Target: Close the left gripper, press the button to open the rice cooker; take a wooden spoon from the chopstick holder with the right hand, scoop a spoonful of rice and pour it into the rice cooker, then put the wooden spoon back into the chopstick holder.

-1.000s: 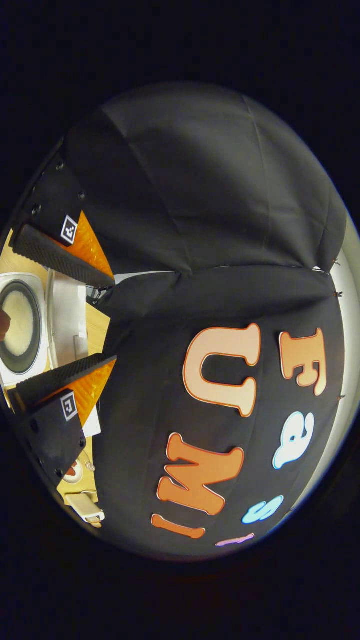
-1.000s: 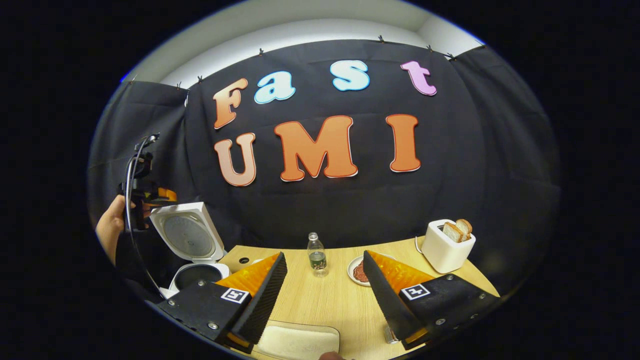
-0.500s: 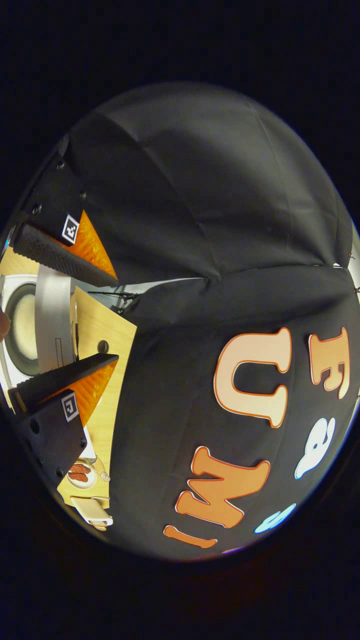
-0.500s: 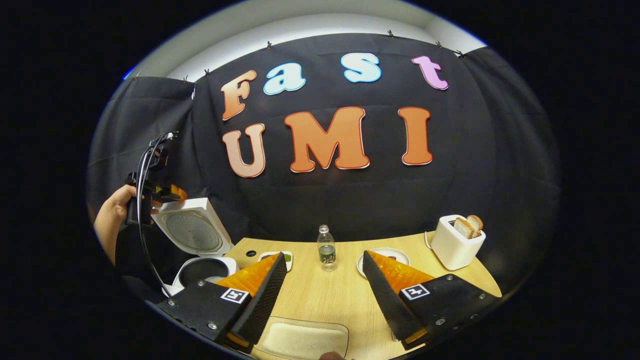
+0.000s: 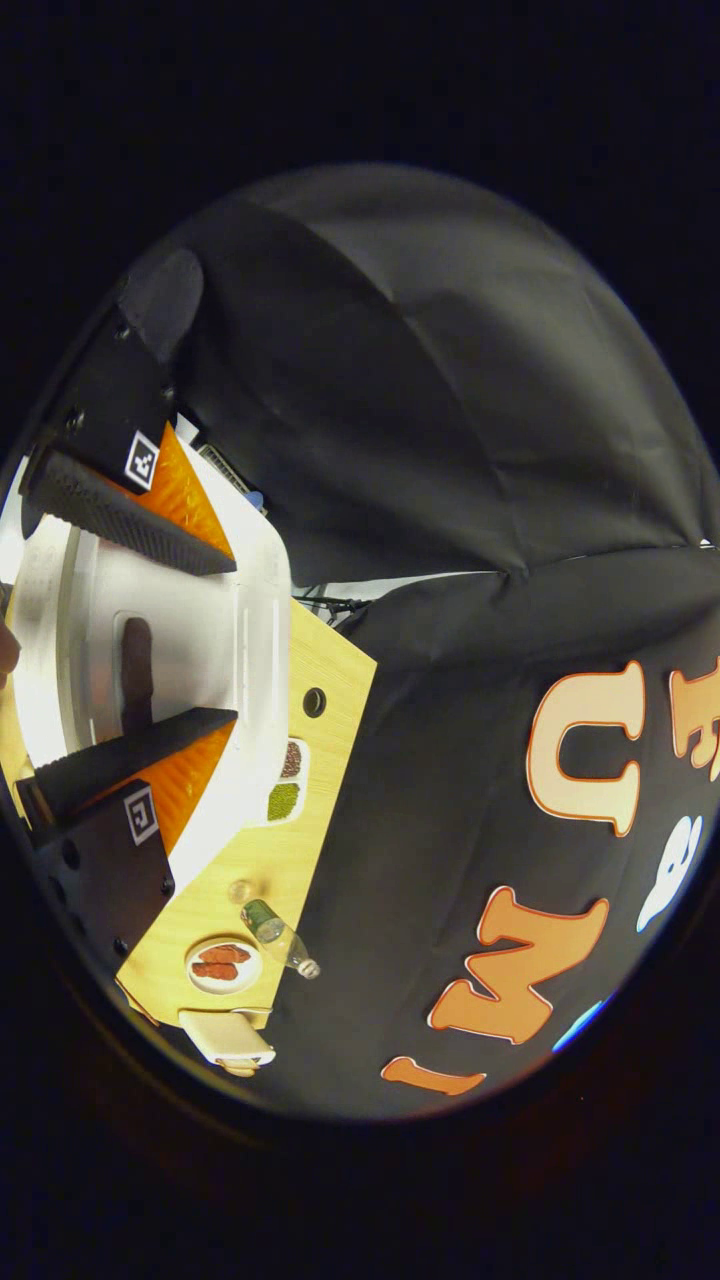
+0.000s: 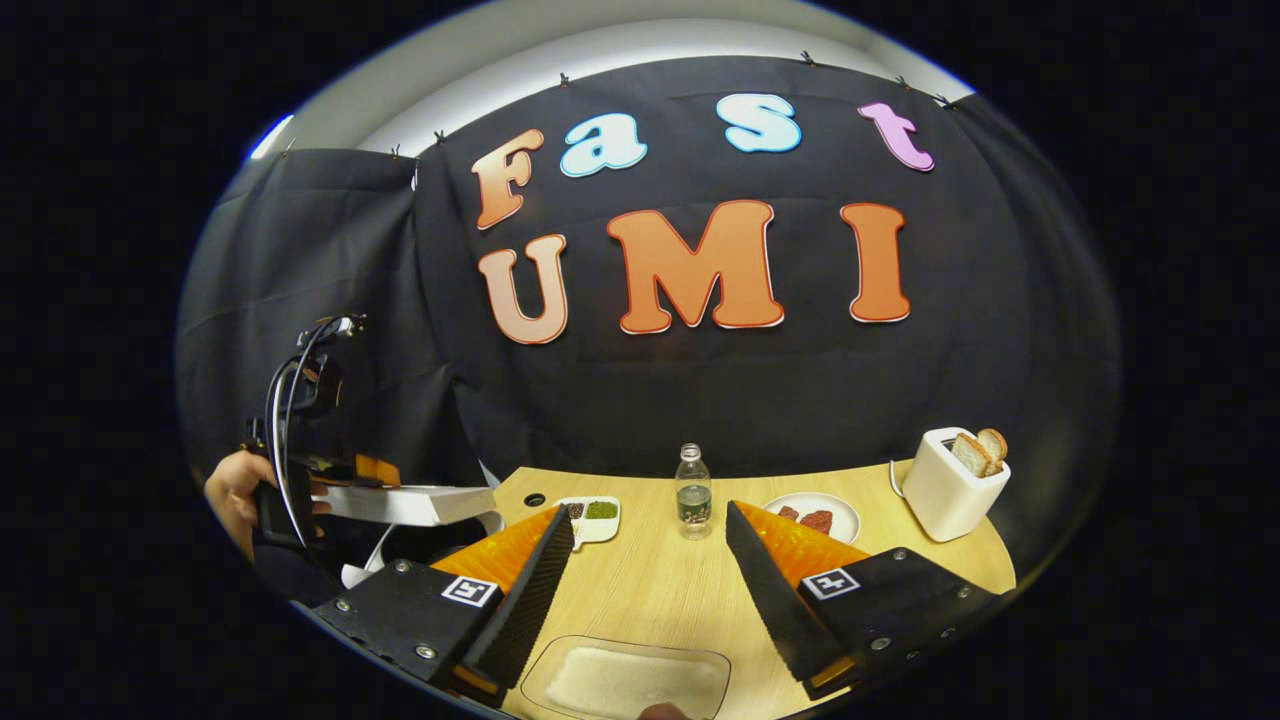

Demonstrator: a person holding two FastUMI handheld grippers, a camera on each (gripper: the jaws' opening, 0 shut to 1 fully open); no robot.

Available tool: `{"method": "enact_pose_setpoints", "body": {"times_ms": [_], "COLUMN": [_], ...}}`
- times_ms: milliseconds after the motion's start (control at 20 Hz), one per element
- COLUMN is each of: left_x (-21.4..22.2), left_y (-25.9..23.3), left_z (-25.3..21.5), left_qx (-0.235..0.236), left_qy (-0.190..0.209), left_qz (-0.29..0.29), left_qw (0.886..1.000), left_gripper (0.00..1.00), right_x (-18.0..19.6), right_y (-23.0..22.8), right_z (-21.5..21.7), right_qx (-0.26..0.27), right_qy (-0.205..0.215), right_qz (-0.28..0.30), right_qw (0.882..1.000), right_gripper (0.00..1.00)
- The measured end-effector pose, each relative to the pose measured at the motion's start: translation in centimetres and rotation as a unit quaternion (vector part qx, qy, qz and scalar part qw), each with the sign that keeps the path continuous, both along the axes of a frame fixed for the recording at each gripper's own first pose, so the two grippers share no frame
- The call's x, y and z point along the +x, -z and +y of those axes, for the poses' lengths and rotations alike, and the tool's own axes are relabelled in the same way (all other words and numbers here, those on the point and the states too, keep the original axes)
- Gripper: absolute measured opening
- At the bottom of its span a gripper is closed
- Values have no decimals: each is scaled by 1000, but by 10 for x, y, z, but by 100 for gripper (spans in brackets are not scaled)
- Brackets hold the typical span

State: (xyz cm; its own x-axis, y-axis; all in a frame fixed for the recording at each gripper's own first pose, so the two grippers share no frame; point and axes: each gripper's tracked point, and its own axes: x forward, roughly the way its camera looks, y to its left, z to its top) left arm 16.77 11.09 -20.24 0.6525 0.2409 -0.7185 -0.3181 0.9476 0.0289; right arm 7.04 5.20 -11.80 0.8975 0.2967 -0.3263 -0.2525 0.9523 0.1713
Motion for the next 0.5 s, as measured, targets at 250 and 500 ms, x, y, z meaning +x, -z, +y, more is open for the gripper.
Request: {"method": "enact_pose_setpoints", "body": {"times_ms": [250, 500], "left_x": [-36, -28], "left_y": [55, 73], "left_z": [-8, -9], "left_qx": [-16, -21], "left_qy": [-9, -9], "left_qz": [49, 59], "left_qw": [999, 998], "left_gripper": [94, 95], "right_x": [-1, -1], "right_y": [5, 4], "right_z": [7, 6], "right_qx": [-9, -7], "right_qy": [-13, -11], "right_qz": [3, 2], "right_qw": [1000, 1000], "right_gripper": [95, 95]}}
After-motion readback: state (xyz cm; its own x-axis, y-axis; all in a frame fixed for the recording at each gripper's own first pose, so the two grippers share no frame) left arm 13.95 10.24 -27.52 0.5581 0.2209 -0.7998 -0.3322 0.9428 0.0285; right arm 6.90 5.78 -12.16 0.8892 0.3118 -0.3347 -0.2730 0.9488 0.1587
